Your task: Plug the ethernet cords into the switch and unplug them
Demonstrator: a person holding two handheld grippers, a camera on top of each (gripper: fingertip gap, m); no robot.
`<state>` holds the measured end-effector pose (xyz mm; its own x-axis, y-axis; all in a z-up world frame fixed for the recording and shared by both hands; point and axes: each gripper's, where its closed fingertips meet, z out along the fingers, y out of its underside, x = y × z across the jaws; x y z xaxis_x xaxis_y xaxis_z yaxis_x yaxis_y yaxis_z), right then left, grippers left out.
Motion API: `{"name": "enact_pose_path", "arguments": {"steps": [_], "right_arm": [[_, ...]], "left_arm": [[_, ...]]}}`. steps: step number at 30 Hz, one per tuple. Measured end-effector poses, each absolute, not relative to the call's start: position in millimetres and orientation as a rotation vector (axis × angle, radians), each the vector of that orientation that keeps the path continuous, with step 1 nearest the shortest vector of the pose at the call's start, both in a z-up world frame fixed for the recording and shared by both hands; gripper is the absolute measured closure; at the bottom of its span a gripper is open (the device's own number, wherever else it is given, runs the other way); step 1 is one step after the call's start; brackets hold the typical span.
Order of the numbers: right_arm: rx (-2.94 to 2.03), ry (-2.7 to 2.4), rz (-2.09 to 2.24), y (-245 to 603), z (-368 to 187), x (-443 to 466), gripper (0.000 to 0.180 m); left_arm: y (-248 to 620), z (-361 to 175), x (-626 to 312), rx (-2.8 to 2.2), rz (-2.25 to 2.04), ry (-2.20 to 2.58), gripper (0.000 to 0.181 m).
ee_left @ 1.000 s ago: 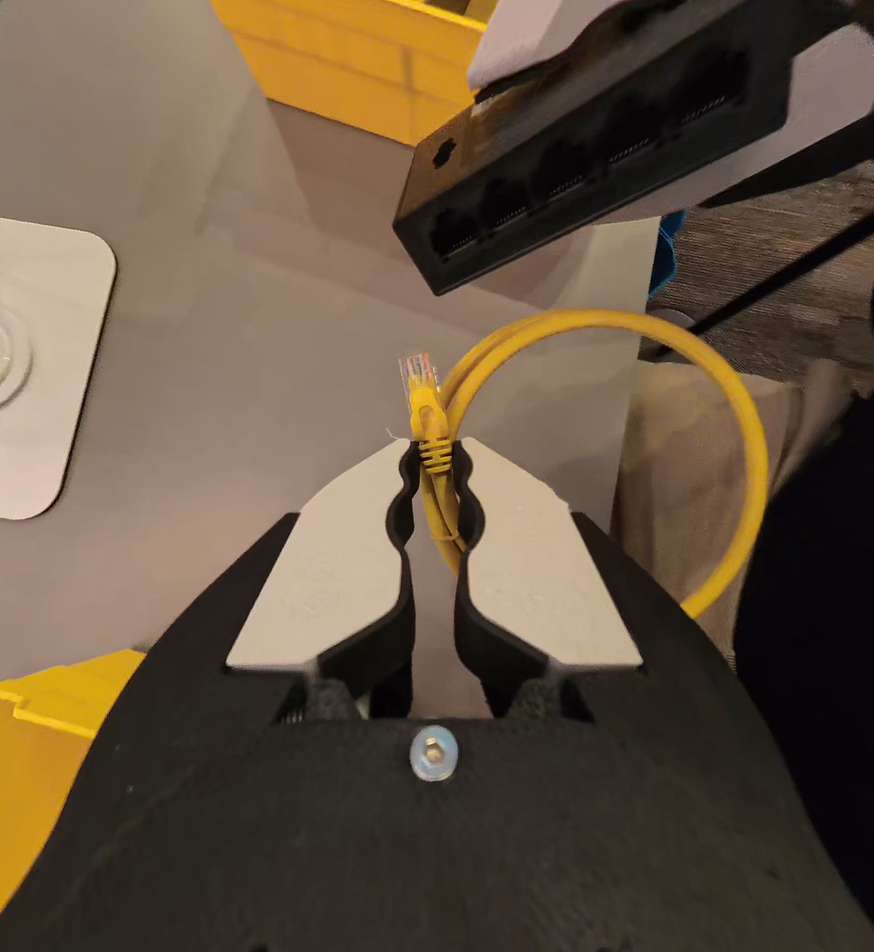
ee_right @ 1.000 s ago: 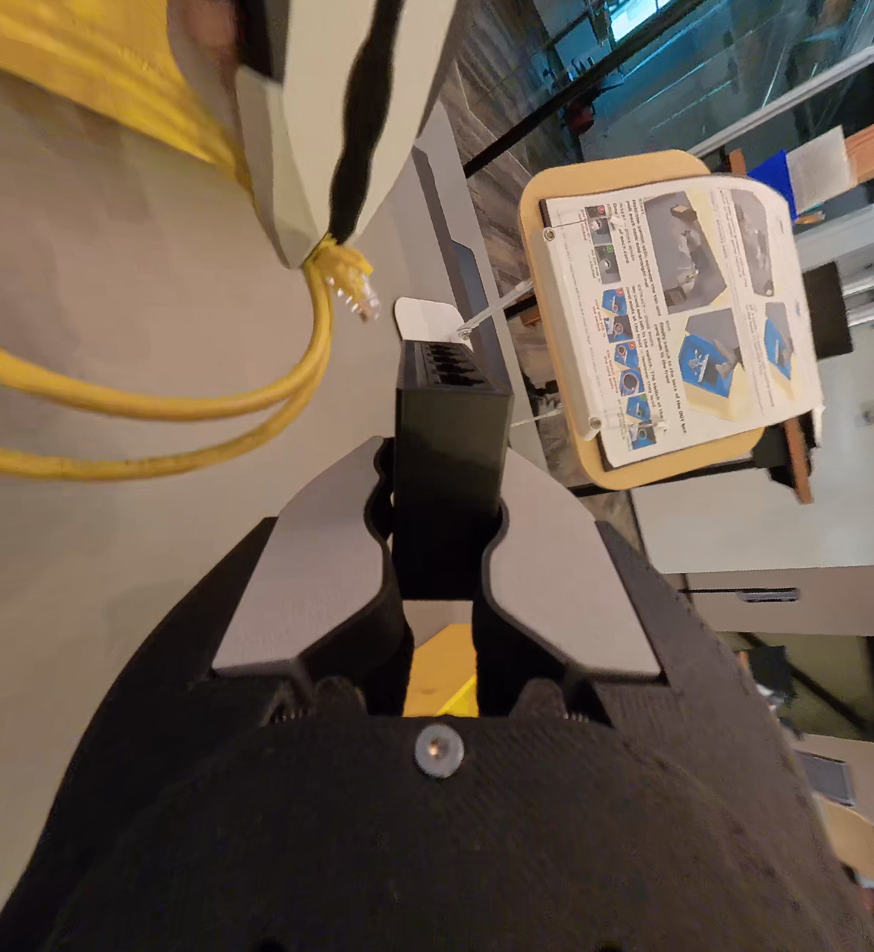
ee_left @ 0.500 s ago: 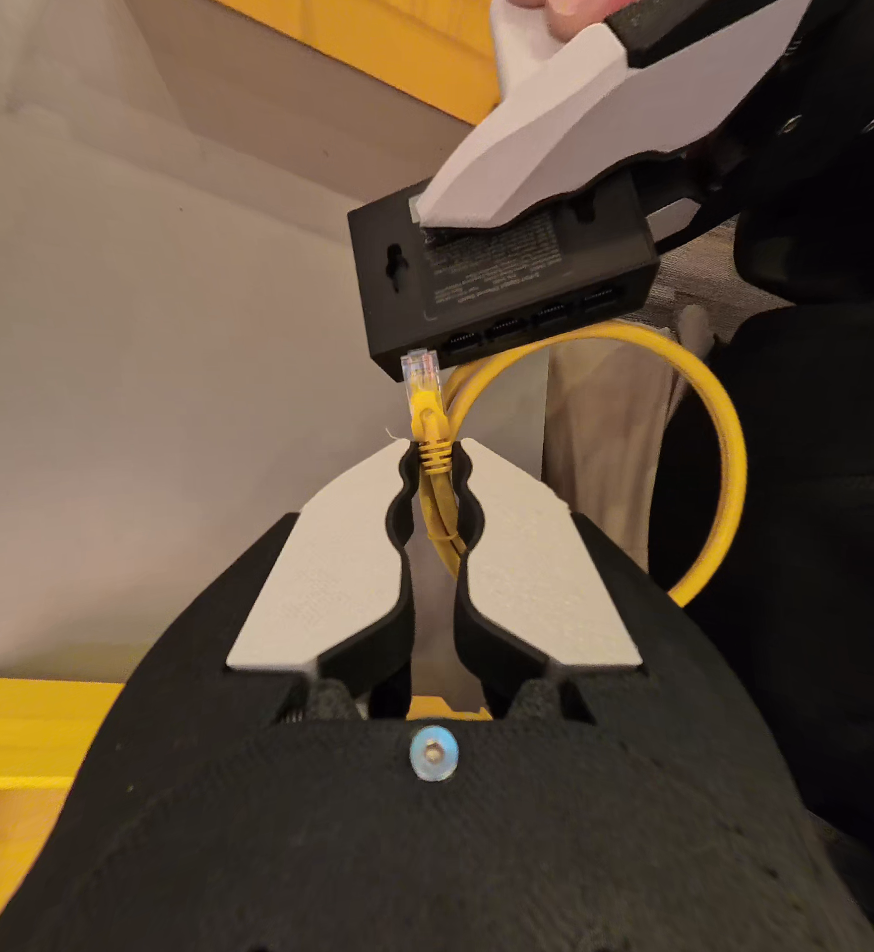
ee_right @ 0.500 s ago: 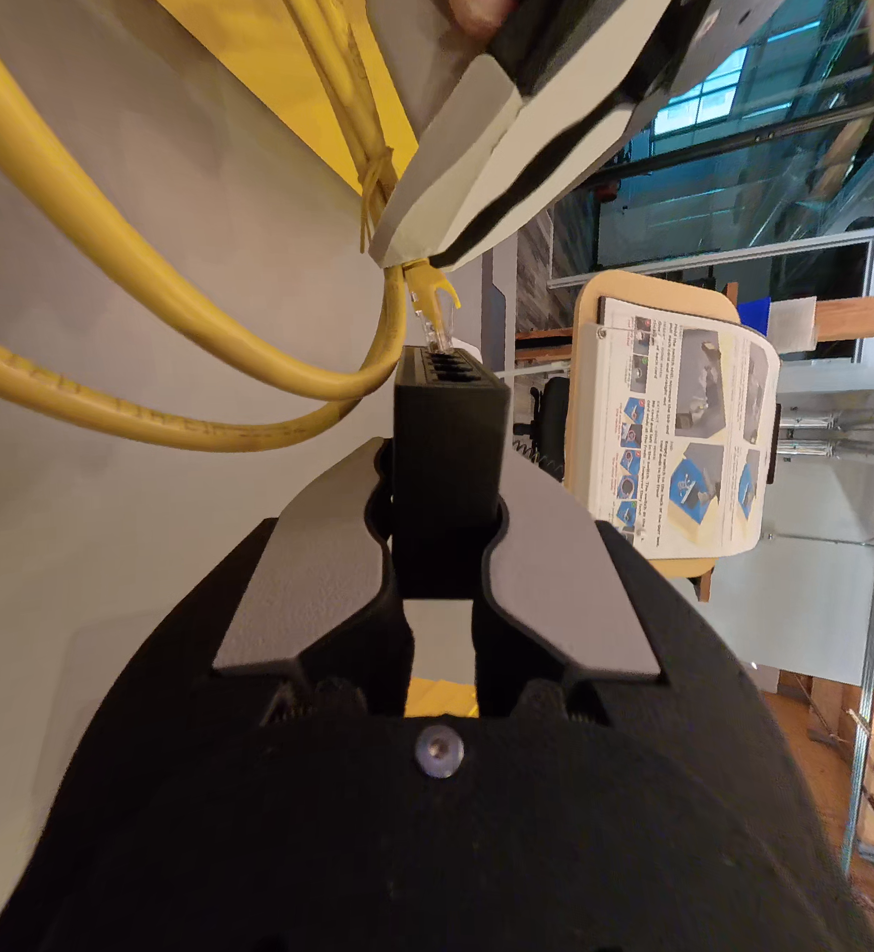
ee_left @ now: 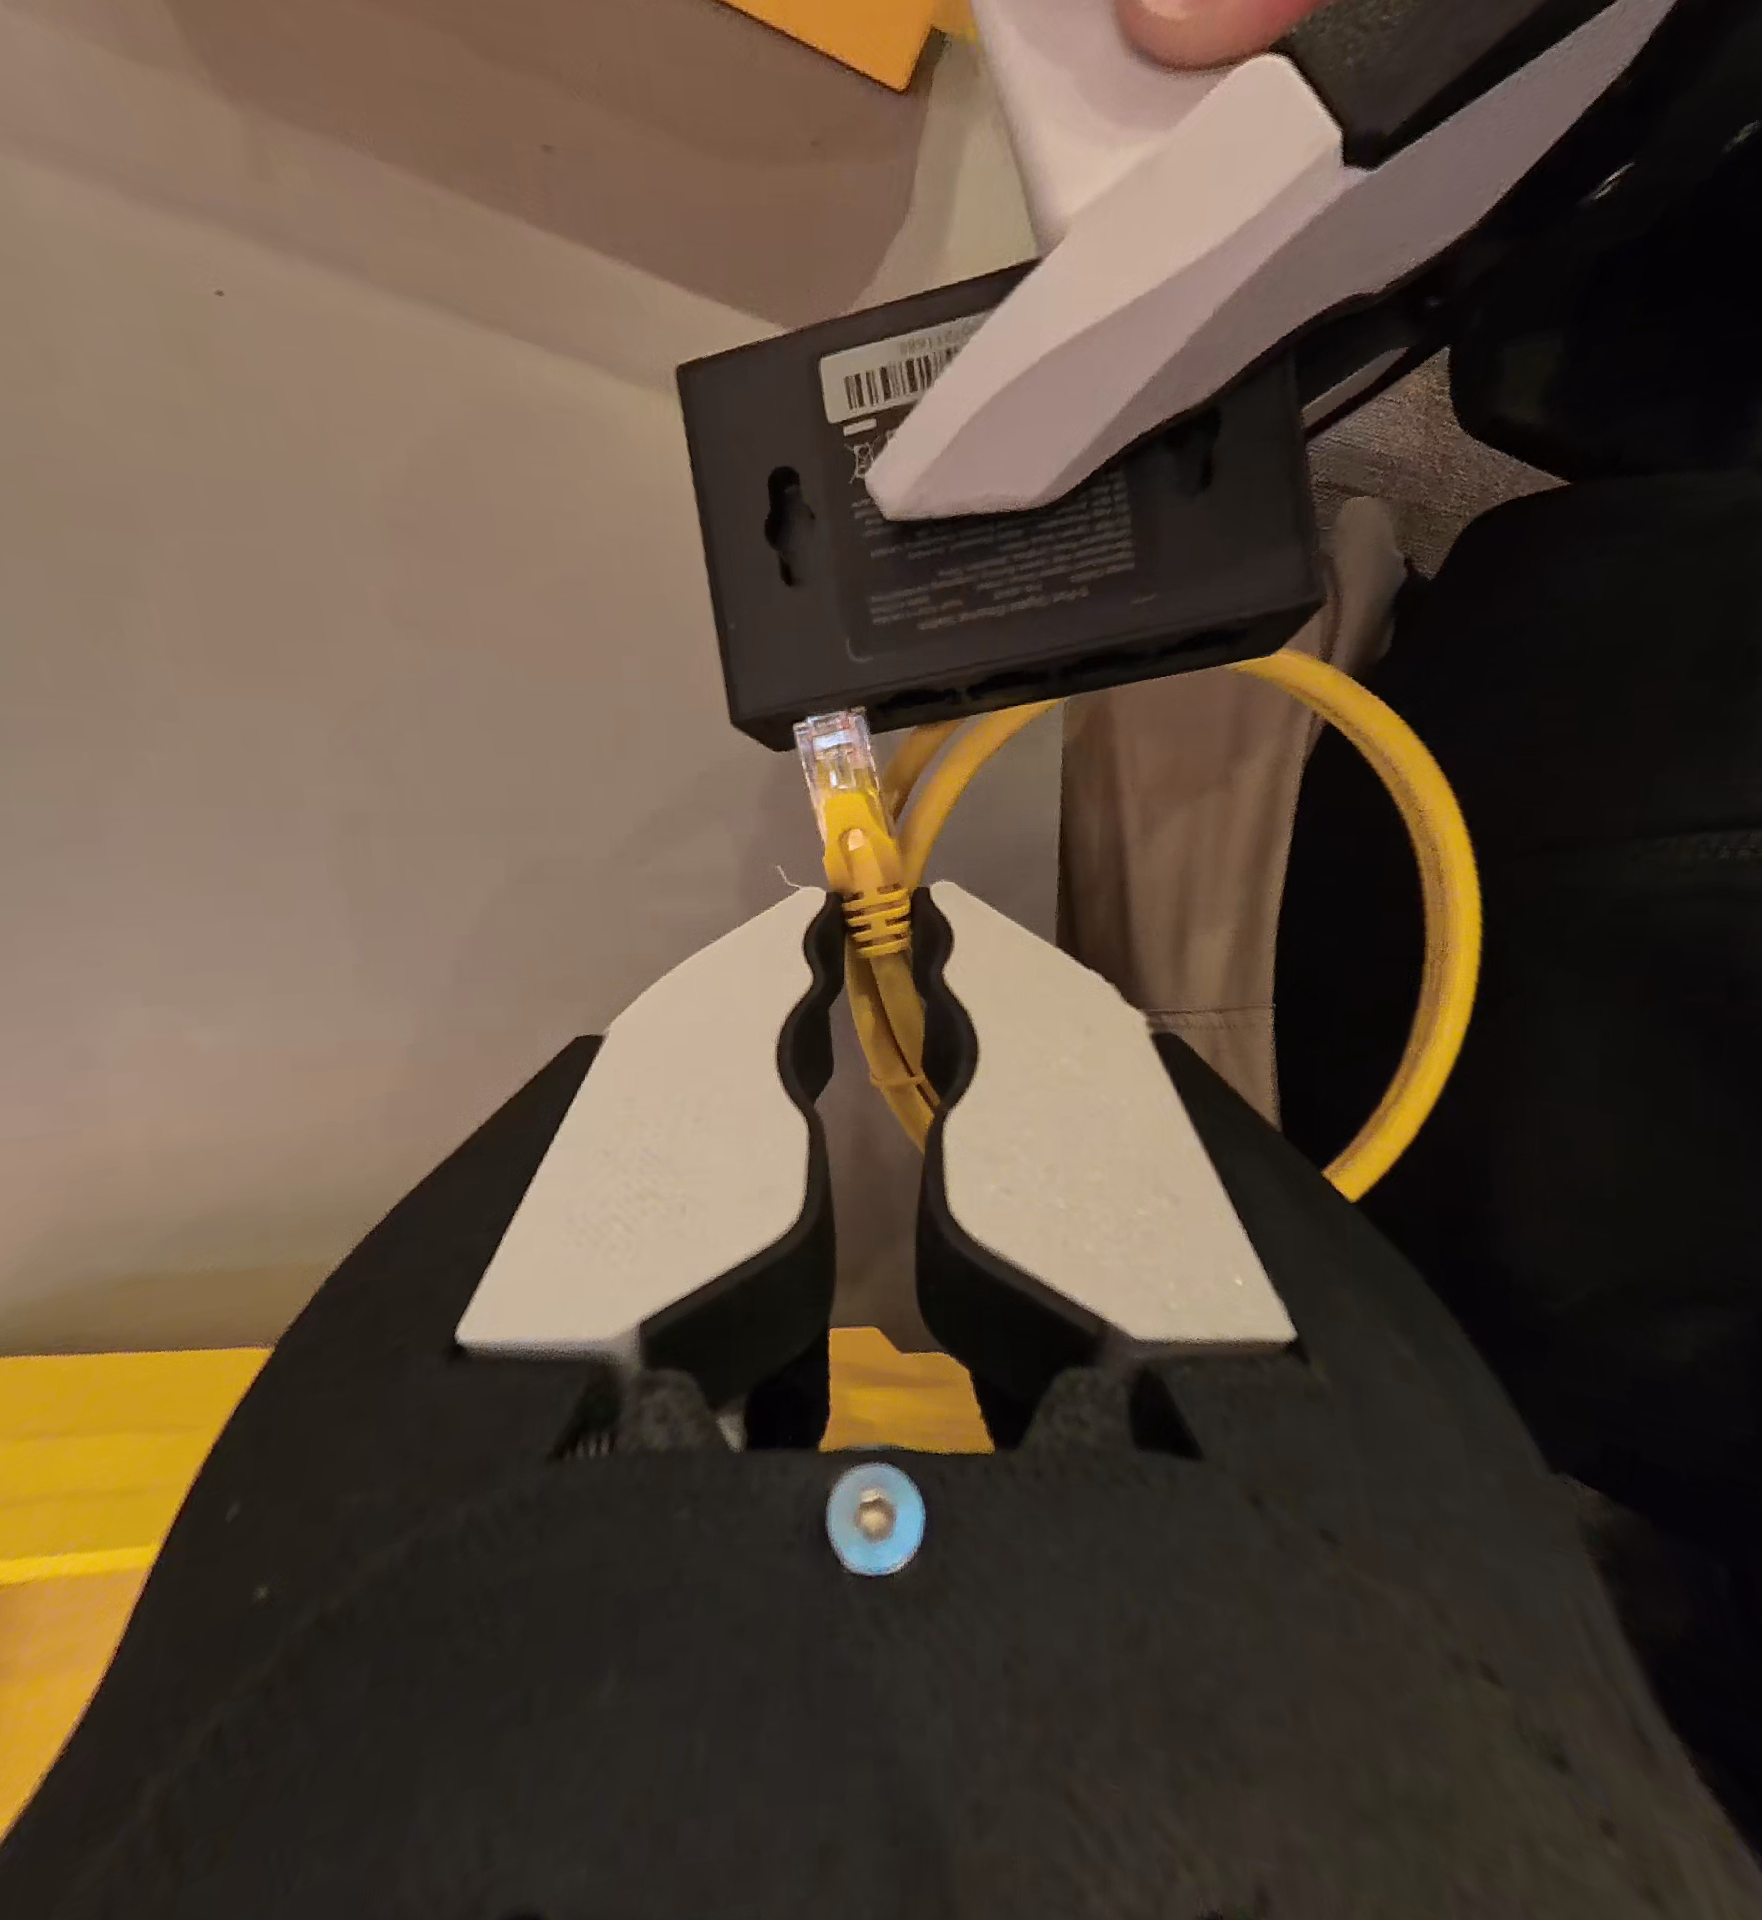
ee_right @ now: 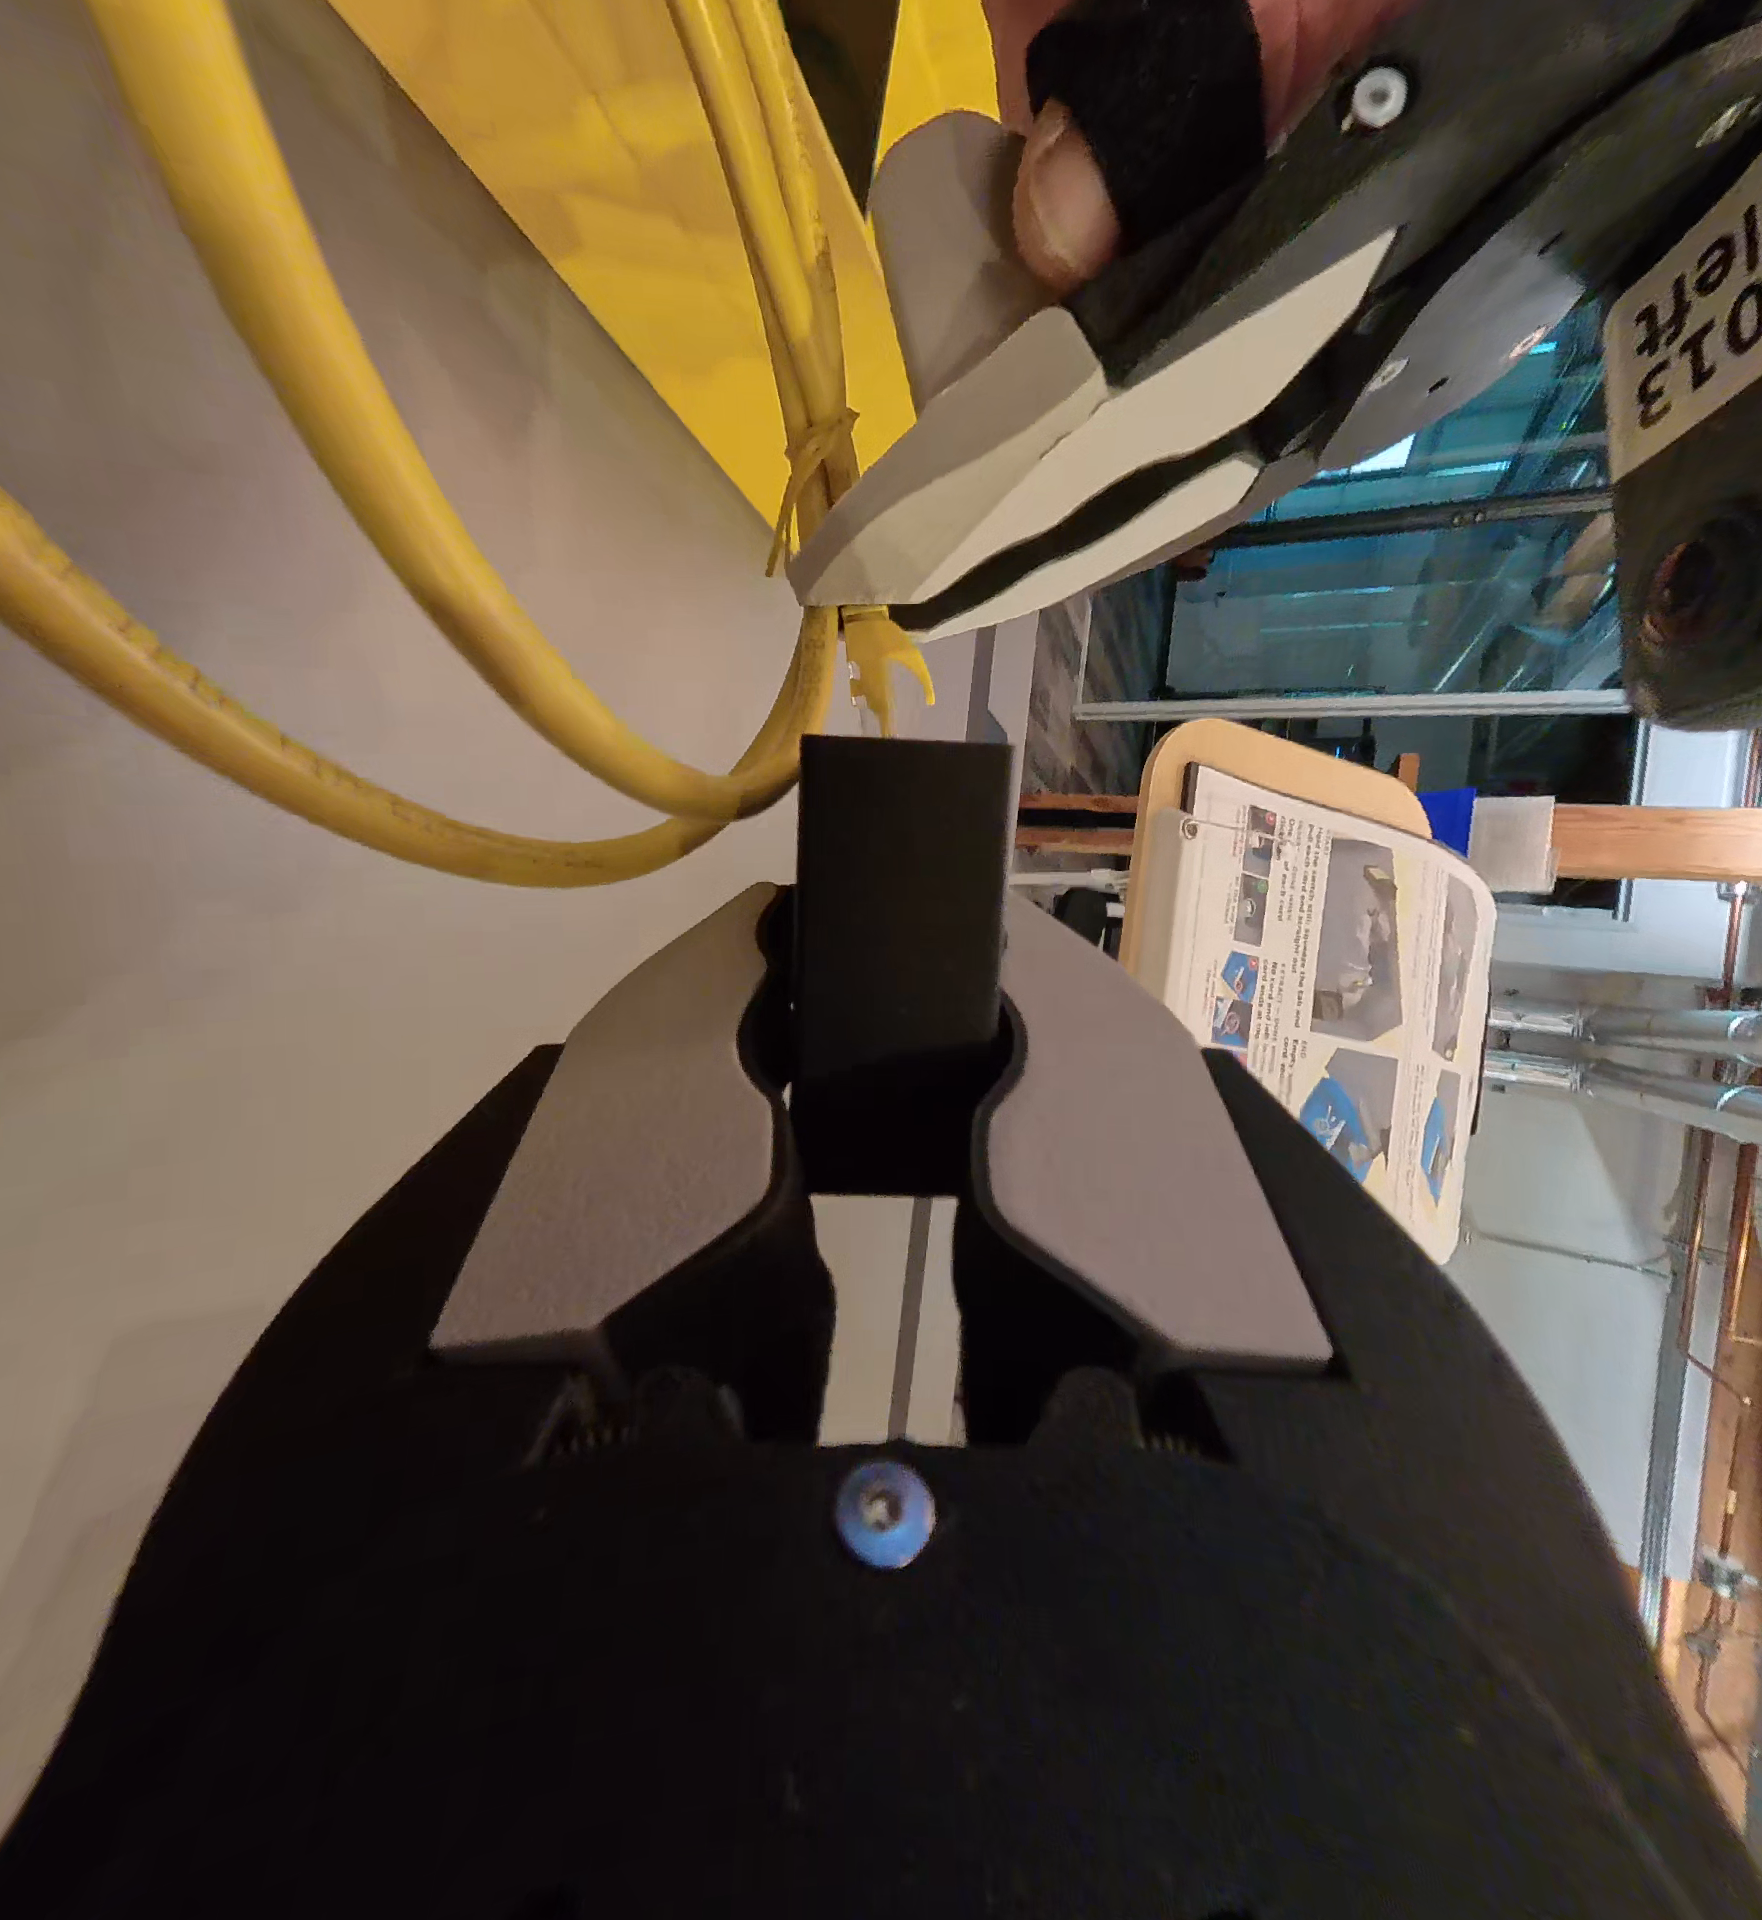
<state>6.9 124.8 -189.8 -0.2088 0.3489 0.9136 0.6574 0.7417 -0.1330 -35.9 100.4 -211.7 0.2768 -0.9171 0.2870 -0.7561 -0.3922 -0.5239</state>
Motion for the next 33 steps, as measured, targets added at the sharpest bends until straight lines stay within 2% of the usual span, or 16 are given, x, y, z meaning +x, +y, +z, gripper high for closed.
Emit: {"name": "enact_pose_path", "arguments": {"steps": [1,13,26,33], "right_arm": [[-0.769,-1.827,-0.332,121,-189,7,0.15],[-0.686,-1.873,-0.22,94,-182,-3,0.151],[-0.92,-1.843,-0.192,115,-185,5,0.143],[-0.915,-1.829,-0.14,117,-188,7,0.148]], "left_arm": [[98,-211,-35,-2.266,-0.828,1.544,0.169],[77,-206,-38,-2.21,-0.964,1.669,0.169],[79,-203,-30,-2.192,-0.865,1.667,0.168],[79,-201,-27,-2.181,-0.903,1.652,0.168]]}}
